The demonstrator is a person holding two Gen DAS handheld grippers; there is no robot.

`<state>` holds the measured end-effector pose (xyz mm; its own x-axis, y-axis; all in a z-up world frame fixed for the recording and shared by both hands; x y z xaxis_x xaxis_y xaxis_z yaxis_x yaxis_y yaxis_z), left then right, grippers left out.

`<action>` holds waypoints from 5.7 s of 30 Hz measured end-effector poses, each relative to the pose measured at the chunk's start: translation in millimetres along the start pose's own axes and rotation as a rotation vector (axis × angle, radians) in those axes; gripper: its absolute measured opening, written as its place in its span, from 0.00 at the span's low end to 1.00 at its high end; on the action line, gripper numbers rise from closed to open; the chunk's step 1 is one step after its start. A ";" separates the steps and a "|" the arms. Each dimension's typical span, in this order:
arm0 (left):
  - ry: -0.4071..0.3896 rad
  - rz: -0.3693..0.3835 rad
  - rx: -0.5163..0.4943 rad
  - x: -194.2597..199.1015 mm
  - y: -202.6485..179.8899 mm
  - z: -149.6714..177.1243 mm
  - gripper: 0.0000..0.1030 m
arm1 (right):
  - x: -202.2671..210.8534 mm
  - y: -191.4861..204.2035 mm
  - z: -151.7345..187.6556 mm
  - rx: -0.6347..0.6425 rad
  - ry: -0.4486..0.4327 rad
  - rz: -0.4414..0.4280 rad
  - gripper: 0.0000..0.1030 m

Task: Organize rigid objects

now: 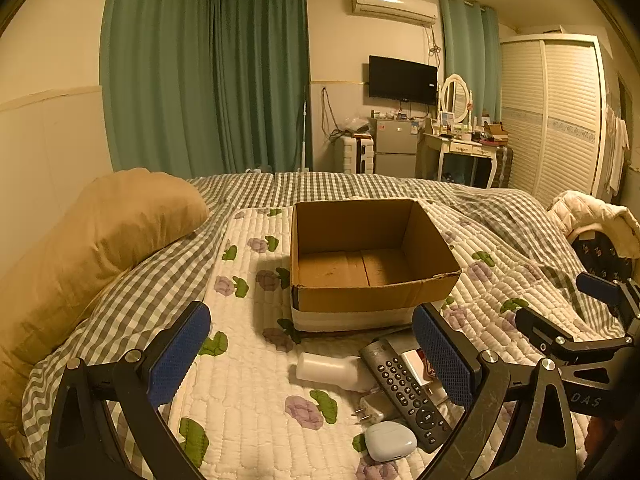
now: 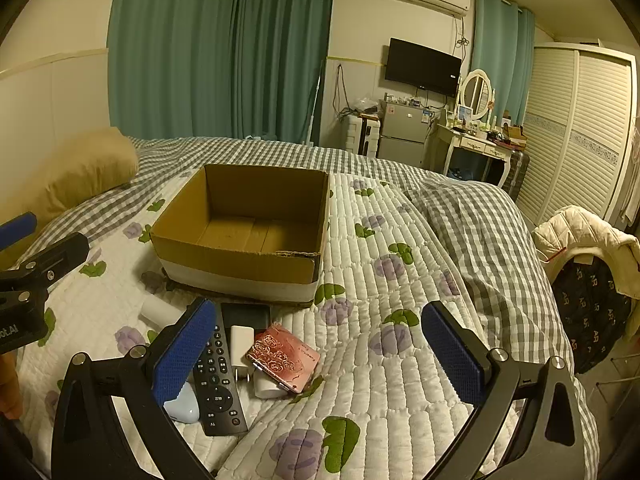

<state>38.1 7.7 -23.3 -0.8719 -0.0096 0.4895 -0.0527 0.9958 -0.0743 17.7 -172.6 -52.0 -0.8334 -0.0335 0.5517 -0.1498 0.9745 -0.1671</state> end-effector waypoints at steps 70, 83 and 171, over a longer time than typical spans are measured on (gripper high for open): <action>0.205 0.017 0.017 -37.5 -11.0 42.9 1.00 | -14.5 -2.3 11.2 0.025 0.089 -0.014 1.00; 0.428 0.094 -0.084 -78.3 -45.8 132.1 0.85 | -45.0 3.4 39.2 0.019 0.194 -0.054 1.00; 0.203 0.049 -0.089 -221.9 -28.6 -57.5 0.81 | -175.2 11.9 -141.4 0.088 0.257 -0.255 0.40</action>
<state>261.0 -13.5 -79.8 -0.7563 0.0489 0.6524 0.0385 0.9988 -0.0302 237.2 -123.8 -35.1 -0.6043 -0.2047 0.7700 -0.3896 0.9189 -0.0615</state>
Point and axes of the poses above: each gripper's, at about its wrist camera, not at the fingertips, and x roughly against the way its jaws point, y to its left, z to its underside, the point moved 4 cm from there along -x, roughly the way its jaws point, and after that the axes turned 7 degrees about x, right-handed, at the moved point
